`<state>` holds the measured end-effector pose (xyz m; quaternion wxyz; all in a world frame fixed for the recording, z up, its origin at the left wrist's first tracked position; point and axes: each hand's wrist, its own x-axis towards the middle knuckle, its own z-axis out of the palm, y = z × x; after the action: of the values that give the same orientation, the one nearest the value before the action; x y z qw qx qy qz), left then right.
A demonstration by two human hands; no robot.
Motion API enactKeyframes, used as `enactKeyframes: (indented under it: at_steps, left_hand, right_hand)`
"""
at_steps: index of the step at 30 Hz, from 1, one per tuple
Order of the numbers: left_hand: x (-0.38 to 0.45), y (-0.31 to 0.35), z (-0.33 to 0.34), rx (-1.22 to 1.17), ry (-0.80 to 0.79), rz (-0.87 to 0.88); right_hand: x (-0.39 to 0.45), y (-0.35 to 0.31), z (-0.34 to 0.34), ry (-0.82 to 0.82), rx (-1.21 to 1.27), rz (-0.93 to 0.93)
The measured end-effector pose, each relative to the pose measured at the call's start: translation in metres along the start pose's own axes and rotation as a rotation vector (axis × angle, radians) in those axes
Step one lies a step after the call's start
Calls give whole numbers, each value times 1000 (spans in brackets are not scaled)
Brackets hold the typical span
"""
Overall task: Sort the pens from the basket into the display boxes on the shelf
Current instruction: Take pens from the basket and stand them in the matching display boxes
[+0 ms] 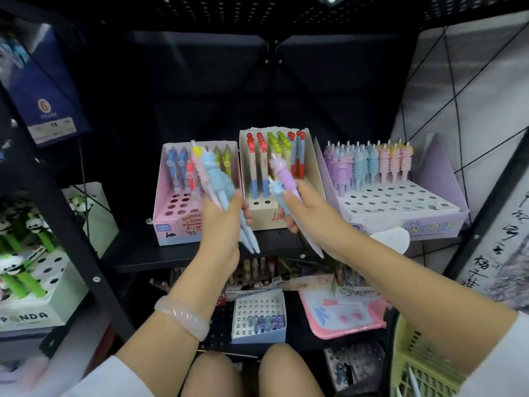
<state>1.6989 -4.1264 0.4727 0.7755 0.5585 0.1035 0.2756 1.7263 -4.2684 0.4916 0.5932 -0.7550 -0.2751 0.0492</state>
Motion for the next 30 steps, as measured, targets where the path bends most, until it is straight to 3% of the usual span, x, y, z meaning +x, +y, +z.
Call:
enactKeyframes:
  at_steps: [5,11,15,22,27,30]
  left_hand:
    - [-23,-18,33,48,-244,56]
    - [-28,-28,58,27,-275,114]
    - [-28,-33,71,59,-325,54]
    - [-26,-31,90,74,-348,108]
    - [-17,-31,93,93,-349,95]
    - [-14,-38,89,95,-364,95]
  right_hand:
    - [9,-6,0,197,232,26]
    - [10,2,-2,266,422,40]
    - [9,5,-12,339,286,-46]
    - [17,10,-45,391,190,26]
    - [30,13,-105,665,-304,-64]
    - [38,24,-133,597,-393,-7]
